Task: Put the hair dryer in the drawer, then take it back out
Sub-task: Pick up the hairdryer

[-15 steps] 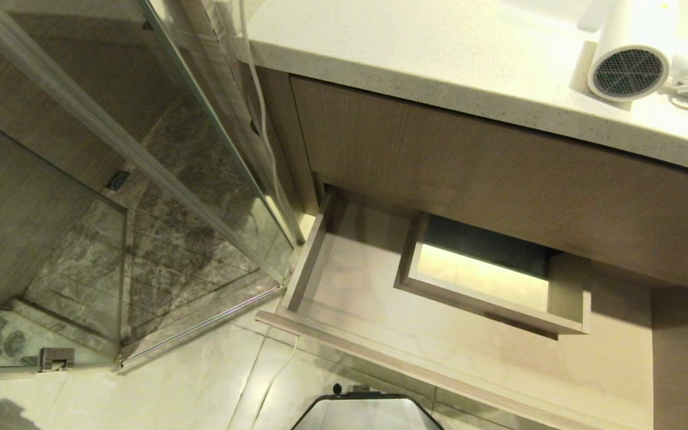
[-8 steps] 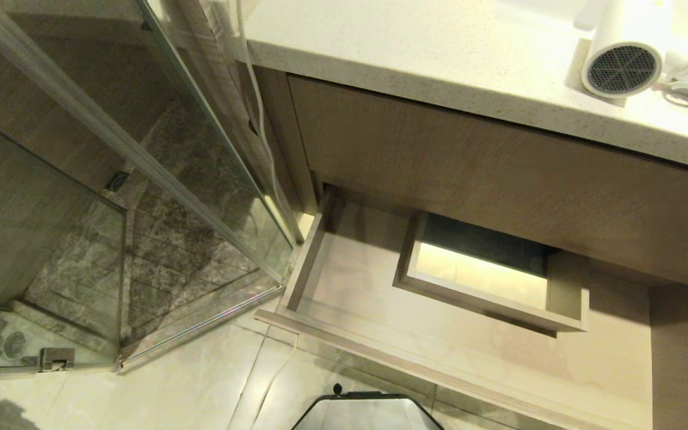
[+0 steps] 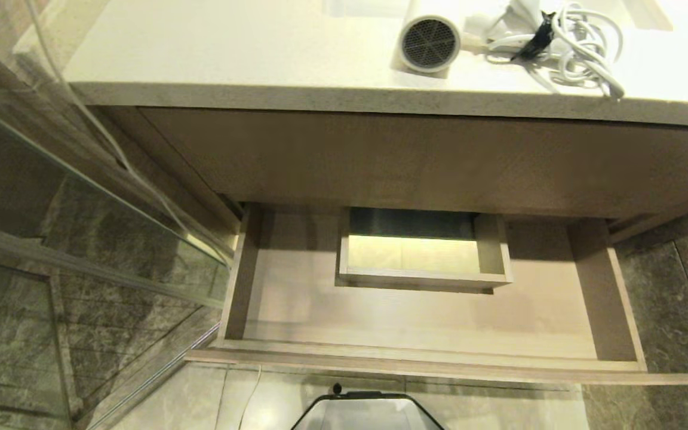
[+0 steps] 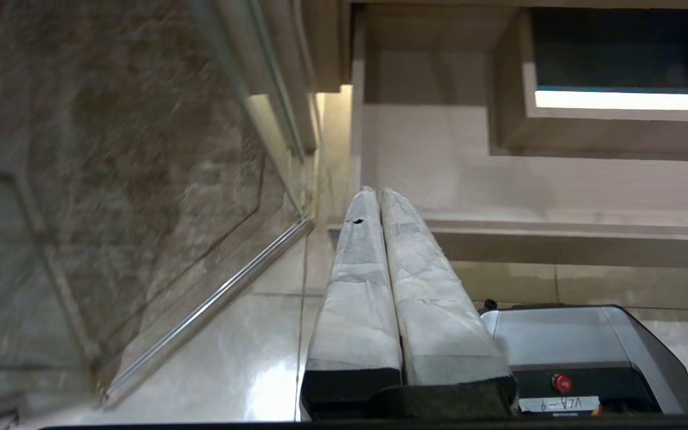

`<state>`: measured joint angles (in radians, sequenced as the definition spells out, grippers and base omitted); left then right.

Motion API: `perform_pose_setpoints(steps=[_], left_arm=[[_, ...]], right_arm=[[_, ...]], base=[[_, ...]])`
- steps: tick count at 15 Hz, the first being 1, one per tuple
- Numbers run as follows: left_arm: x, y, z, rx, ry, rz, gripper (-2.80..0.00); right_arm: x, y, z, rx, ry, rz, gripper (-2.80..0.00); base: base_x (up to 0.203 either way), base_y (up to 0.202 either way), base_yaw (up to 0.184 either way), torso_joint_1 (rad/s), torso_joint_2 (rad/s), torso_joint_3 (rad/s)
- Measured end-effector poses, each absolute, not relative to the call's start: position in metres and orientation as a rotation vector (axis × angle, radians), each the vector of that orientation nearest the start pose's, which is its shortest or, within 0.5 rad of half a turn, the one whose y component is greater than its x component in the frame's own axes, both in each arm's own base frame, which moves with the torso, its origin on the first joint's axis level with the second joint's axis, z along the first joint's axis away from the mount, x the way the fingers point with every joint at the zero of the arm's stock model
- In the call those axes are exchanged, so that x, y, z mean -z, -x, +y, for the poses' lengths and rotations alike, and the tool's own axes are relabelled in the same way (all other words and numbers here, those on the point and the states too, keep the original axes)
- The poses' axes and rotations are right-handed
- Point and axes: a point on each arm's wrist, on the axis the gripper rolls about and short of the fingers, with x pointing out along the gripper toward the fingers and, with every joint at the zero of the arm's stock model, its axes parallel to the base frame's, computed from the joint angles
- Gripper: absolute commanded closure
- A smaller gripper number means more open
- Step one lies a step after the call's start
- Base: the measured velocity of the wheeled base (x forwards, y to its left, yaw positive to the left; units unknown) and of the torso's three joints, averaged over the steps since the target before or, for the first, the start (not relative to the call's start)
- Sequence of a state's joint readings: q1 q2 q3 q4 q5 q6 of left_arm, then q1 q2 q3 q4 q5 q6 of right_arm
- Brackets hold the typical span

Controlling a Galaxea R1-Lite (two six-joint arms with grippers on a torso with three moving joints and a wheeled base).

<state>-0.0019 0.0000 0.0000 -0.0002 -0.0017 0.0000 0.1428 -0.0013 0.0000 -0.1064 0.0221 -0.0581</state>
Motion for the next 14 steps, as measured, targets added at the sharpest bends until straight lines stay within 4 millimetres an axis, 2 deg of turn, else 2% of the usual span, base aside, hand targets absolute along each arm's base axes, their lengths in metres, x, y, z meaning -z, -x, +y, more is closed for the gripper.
perform_pose_setpoints(steps=[7,10,14], left_arm=[[-0.0754,0.0228,0.0000,0.004,0.000,0.001,0.00],[-0.0755,0.0228,0.0000,0.004,0.000,0.000,0.00],[-0.0755,0.0228,0.0000,0.004,0.000,-0.001,0.00]], right_arm=[[-0.0864,0.0233,-0.0028,-0.161,0.052,-0.113,0.00],[-0.0864,0.0233,-0.0028,-0.161,0.051,-0.112,0.00],[-0.0865,0.0234,-0.0028,-0.161,0.049,-0.114,0.00]], base=[[0.000,0.000,0.000,0.006,-0.01,-0.006],[-0.001,0.000,0.026,0.210,-0.41,-0.195],[-0.002,-0.007,0.165,0.295,-0.57,-0.275]])
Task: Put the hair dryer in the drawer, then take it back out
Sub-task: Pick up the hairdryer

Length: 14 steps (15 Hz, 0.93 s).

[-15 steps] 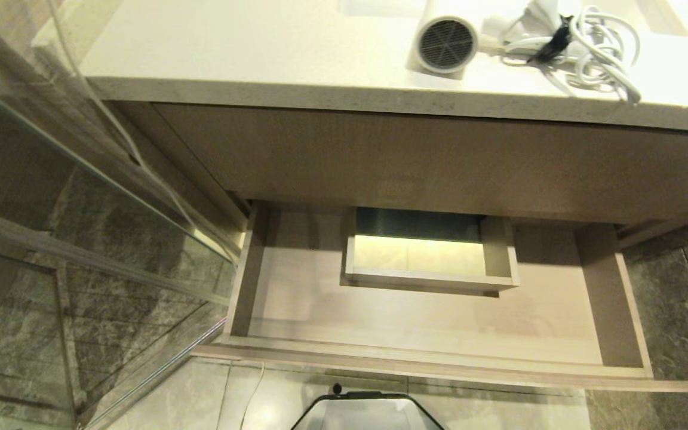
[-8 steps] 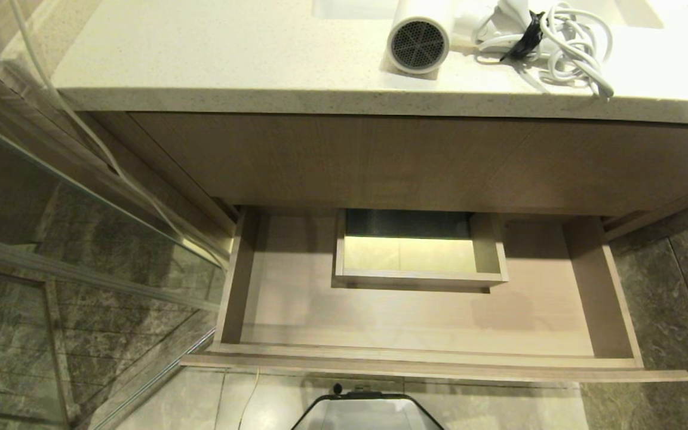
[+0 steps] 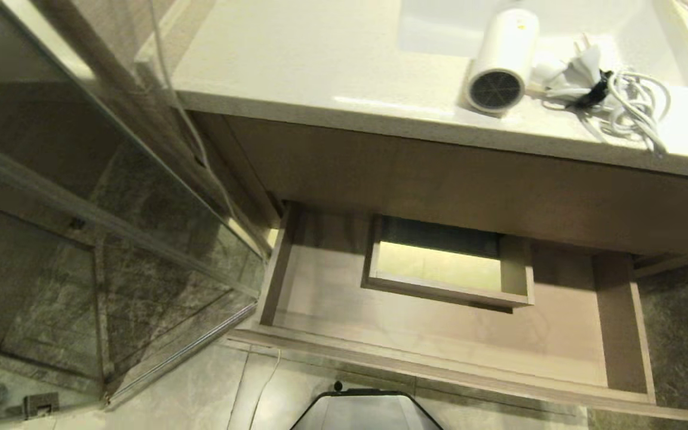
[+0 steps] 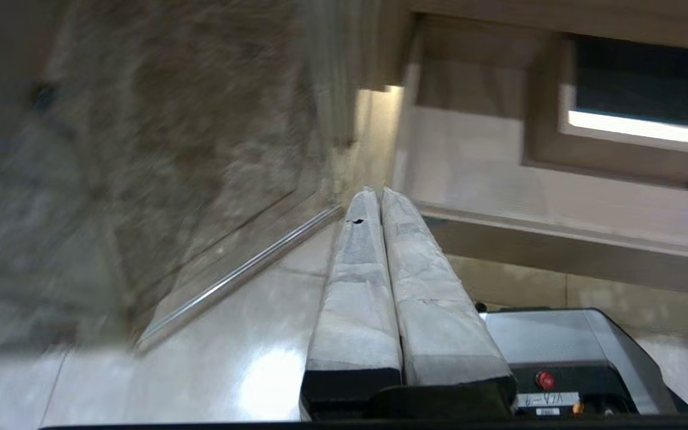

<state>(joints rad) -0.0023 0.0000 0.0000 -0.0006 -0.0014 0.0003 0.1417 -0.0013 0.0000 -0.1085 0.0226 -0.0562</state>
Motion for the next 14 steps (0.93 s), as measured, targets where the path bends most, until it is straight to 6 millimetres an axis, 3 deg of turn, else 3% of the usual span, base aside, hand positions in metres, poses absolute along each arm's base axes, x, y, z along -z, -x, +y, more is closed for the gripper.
perform_pose_setpoints(steps=[5,14], left_arm=[[-0.0754,0.0228,0.0000,0.004,0.000,0.000,0.00],[-0.0755,0.0228,0.0000,0.004,0.000,0.000,0.00]], right_arm=[[-0.0864,0.0233,-0.0029,-0.161,0.051,-0.113,0.00],[-0.0864,0.0233,-0.0028,-0.163,0.049,-0.112,0.00]], base=[[0.001,-0.005,0.144,0.084,-0.16,-0.077],[0.000,0.000,0.000,0.000,0.00,0.000]])
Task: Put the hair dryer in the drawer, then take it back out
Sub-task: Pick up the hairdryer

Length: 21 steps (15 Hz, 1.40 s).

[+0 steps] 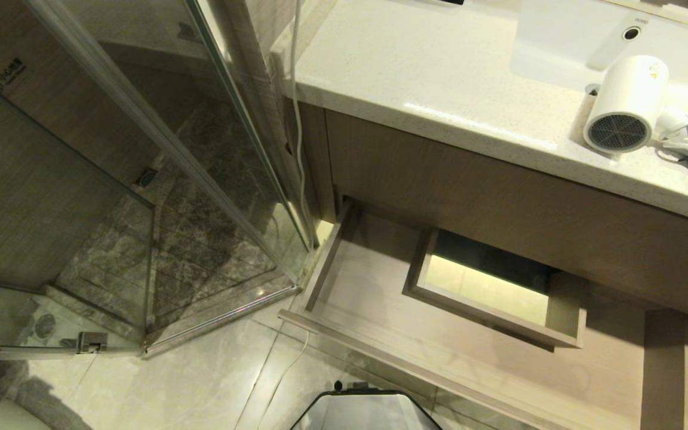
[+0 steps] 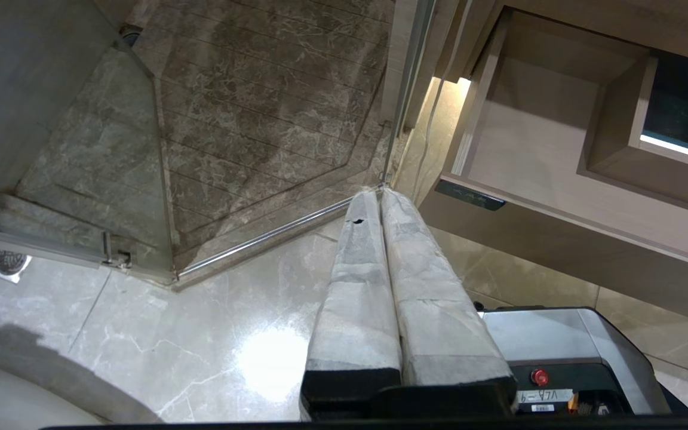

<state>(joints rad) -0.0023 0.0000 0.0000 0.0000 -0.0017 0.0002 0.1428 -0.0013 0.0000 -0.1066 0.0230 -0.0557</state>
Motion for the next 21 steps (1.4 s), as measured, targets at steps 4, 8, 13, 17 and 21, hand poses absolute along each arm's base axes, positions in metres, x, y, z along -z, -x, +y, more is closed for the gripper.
perform_pose_setpoints(steps=[4,8,13,17,21], left_arm=[[-0.0754,0.0228,0.0000,0.004,0.000,0.001,0.00],[-0.0756,0.0228,0.0000,0.004,0.000,-0.001,0.00],[-0.0754,0.0228,0.0000,0.004,0.000,0.001,0.00],[-0.0755,0.0228,0.0000,0.004,0.000,0.000,0.00],[-0.0755,0.0228,0.0000,0.004,0.000,0.000,0.00]], right_arm=[[-0.0868,0.0234,-0.0028,-0.162,0.027,-0.115,0.00],[-0.0868,0.0234,-0.0029,-0.161,0.027,-0.115,0.00],[-0.0866,0.0234,-0.0029,-0.161,0.028,-0.113,0.00],[-0.0867,0.0234,-0.0029,-0.160,0.028,-0.114,0.00],[-0.0867,0.0234,-0.0029,-0.163,0.029,-0.114,0.00]], base=[[-0.005,0.001,-0.051,0.111,-0.22,-0.104],[0.000,0.008,-0.172,0.143,-0.28,-0.133],[0.000,0.002,-0.069,0.004,0.00,-0.002],[0.000,0.000,0.000,0.000,0.00,0.000],[0.000,0.000,0.000,0.000,0.00,0.000]])
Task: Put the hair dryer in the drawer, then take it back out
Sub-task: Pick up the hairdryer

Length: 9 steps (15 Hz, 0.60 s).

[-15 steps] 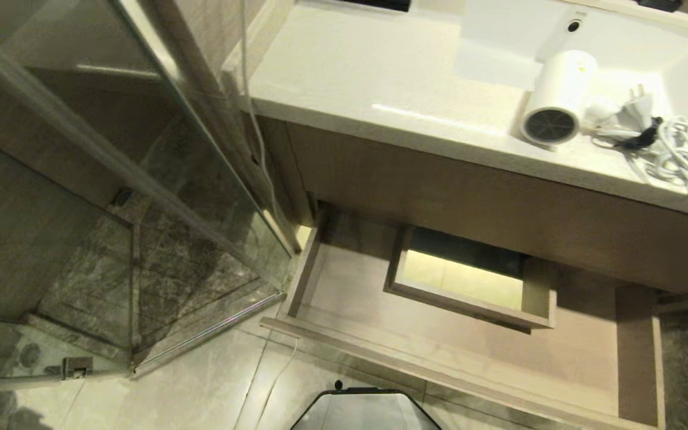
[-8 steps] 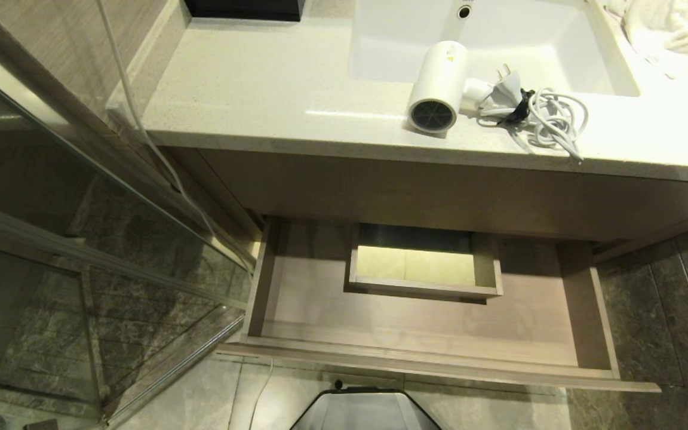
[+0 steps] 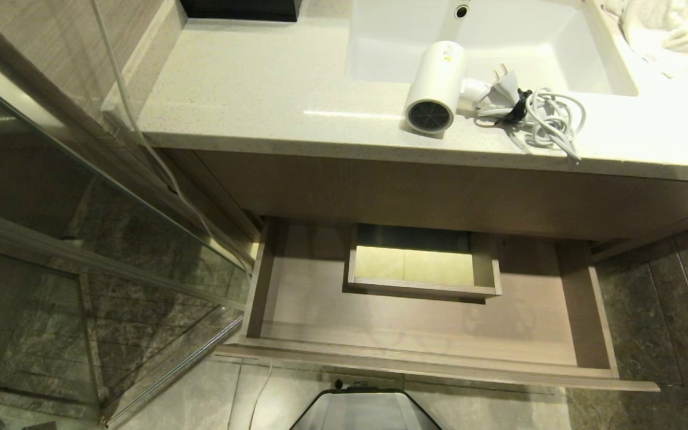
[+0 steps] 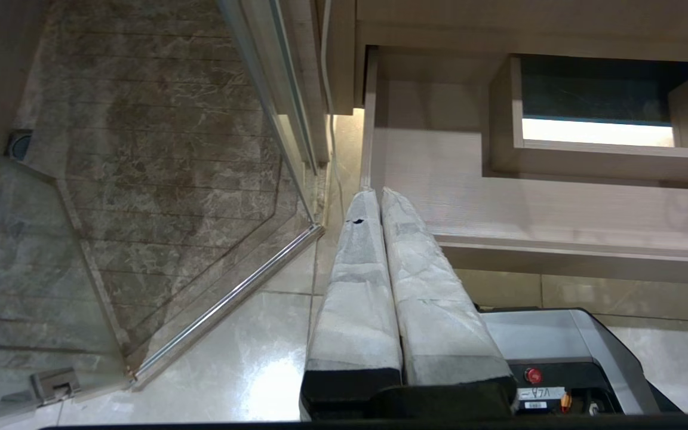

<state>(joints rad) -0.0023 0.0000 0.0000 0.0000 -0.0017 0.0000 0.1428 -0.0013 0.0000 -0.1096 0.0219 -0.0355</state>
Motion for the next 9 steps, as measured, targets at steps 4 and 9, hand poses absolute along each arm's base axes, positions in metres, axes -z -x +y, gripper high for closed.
perform_pose_setpoints(steps=[4,9], left_arm=[[-0.0755,0.0228,0.0000,0.004,0.000,0.000,0.00],[-0.0755,0.0228,0.0000,0.004,0.000,0.000,0.00]], right_arm=[[-0.0868,0.0234,-0.0028,-0.162,0.032,-0.116,0.00],[-0.0865,0.0234,-0.0028,-0.163,0.029,-0.113,0.00]], base=[[0.000,0.000,0.000,0.000,0.00,0.000],[0.000,0.000,0.000,0.000,0.00,0.000]])
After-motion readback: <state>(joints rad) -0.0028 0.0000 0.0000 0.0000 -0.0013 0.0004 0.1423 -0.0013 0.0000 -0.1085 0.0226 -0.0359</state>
